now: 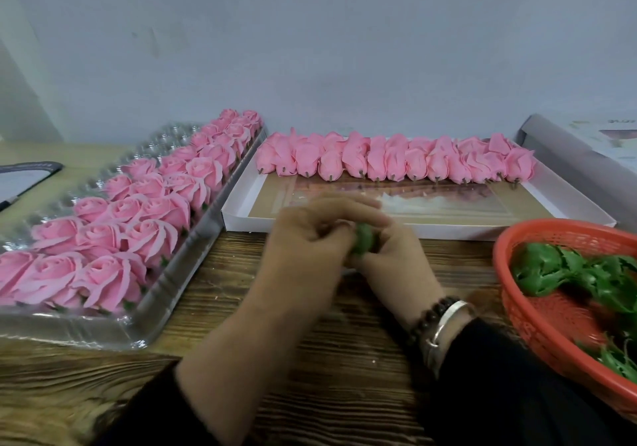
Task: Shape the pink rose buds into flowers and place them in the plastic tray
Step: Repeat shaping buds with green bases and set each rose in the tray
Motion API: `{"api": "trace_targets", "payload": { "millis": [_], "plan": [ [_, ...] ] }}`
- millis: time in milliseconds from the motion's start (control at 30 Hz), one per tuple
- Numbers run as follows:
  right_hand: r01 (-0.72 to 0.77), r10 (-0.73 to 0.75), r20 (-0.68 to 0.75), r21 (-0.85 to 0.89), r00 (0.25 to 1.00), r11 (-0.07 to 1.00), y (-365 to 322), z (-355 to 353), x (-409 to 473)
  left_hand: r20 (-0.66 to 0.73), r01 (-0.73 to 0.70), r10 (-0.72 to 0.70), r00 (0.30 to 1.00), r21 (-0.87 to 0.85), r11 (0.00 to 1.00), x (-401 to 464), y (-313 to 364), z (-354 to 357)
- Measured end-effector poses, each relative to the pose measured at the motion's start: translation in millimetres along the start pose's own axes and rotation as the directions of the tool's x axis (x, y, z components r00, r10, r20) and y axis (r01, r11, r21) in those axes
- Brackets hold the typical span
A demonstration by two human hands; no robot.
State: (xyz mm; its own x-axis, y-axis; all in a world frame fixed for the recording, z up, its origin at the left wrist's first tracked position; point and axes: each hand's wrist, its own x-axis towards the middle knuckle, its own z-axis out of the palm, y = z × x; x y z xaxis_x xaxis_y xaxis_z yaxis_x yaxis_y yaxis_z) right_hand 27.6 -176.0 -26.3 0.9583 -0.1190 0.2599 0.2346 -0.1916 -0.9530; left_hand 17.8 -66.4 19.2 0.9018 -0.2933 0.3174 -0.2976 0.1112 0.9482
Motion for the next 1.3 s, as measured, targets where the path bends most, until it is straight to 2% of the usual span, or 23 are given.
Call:
{"api": "trace_targets", "payload": {
  "millis": [100,200,267,367,500,633,833,933,1100,1300],
  "plan": [
    [-0.031,0.031,-0.006,0.043,0.999,0.999,0.6,3.0,-2.0,-0.219,0.090,-0.135,0.966,-0.204,0.975,2.7,-16.7,-32.5],
    [-0.023,0.024,-0.047,0.013,0.999,1.000,1.6,1.9,-0.6,-0.181,0.167,-0.264,0.947,-0.424,0.890,6.4,-25.9,-43.5],
    [-0.024,0.026,-0.076,0.020,0.997,1.000,0.3,0.6,-1.6,-0.151,0.193,-0.290,0.945,-0.459,0.867,9.1,-30.8,-47.8],
    [-0.028,0.029,-0.137,0.009,0.990,1.000,-2.0,1.8,-7.5,-0.184,0.221,-0.344,0.921,-0.481,0.849,10.1,-33.0,-47.8],
    [0.002,-0.005,-0.165,-0.021,0.986,1.000,-5.9,3.2,-22.7,-0.250,0.206,-0.422,0.871,-0.595,0.777,11.9,-34.6,-45.2],
    [0.048,-0.051,-0.192,-0.021,0.980,0.999,-9.5,0.4,-26.1,-0.284,0.247,-0.465,0.838,-0.563,0.789,12.6,-38.0,-46.7],
    [0.168,-0.157,-0.196,0.041,0.968,0.985,-10.9,8.0,-18.5,-0.260,0.302,-0.507,0.822,-0.556,0.774,17.3,-43.3,-45.6],
    [0.207,-0.196,-0.215,0.031,0.957,0.978,-10.5,8.2,-17.5,-0.219,0.321,-0.519,0.826,-0.574,0.753,17.3,-46.0,-45.6],
    [0.180,-0.174,-0.202,0.013,0.964,0.984,-9.2,10.4,-17.8,-0.132,0.323,-0.507,0.852,-0.628,0.708,17.3,-49.7,-43.4],
    [0.180,-0.180,-0.228,-0.022,0.957,0.983,-8.5,9.8,-16.5,-0.104,0.331,-0.455,0.885,-0.547,0.769,16.5,-53.5,-39.6]
  ]
}}
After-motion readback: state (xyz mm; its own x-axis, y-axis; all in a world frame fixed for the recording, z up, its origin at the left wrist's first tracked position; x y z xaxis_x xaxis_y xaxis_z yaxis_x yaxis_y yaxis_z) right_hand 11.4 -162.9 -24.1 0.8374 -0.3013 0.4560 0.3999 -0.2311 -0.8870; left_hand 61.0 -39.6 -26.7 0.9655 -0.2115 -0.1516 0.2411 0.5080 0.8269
